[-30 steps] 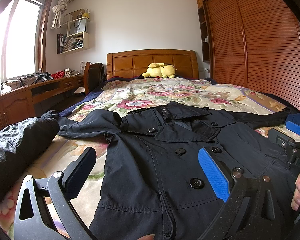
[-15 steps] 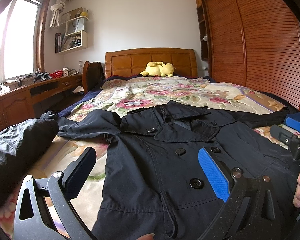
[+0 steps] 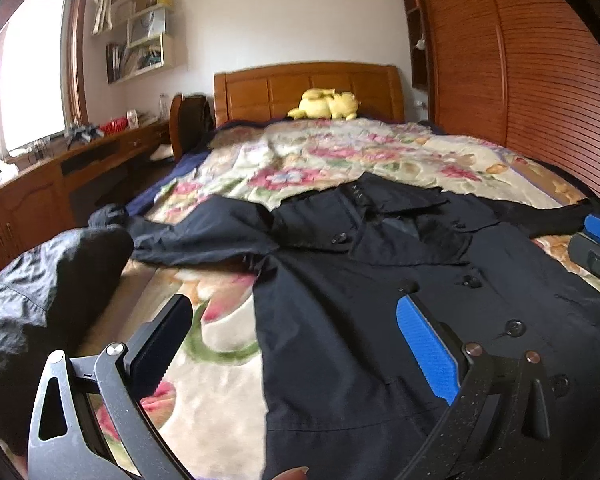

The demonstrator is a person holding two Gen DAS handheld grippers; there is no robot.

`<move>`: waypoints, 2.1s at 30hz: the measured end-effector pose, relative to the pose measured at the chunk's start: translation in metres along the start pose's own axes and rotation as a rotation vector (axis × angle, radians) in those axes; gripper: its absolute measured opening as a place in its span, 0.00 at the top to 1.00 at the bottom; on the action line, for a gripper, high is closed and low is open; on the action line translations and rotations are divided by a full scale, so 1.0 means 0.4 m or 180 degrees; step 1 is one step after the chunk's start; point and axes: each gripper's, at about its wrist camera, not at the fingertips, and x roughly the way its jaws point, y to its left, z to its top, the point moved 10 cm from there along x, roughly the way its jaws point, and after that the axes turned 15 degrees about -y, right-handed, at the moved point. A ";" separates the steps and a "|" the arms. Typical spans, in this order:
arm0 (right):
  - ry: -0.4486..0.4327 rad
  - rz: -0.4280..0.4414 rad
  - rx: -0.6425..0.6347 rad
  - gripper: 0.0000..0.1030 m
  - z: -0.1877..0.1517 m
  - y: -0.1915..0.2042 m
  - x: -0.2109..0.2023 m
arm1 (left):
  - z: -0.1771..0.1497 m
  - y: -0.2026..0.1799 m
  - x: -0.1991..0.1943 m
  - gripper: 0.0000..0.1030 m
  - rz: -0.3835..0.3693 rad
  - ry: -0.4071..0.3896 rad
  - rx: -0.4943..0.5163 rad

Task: Fold large clothes
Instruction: 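Reach the left tool to the coat sleeve cuff and grasp it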

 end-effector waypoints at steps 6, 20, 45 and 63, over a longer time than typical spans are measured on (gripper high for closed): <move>0.0181 0.0176 -0.0114 0.00 -0.005 0.036 0.061 | -0.010 0.076 0.044 0.01 -0.0023 0.0146 -0.0177; 0.0311 0.0540 -0.0163 0.00 0.033 0.084 0.180 | -0.054 0.258 0.230 0.13 0.0072 0.0679 -0.0171; 0.0535 0.0694 -0.0110 0.00 -0.007 0.086 0.243 | -0.171 0.381 0.552 0.42 0.0396 0.1372 -0.1034; 0.0389 0.0562 -0.0009 0.00 0.024 0.035 0.219 | 0.078 0.267 0.515 0.99 0.0178 0.0706 -0.0479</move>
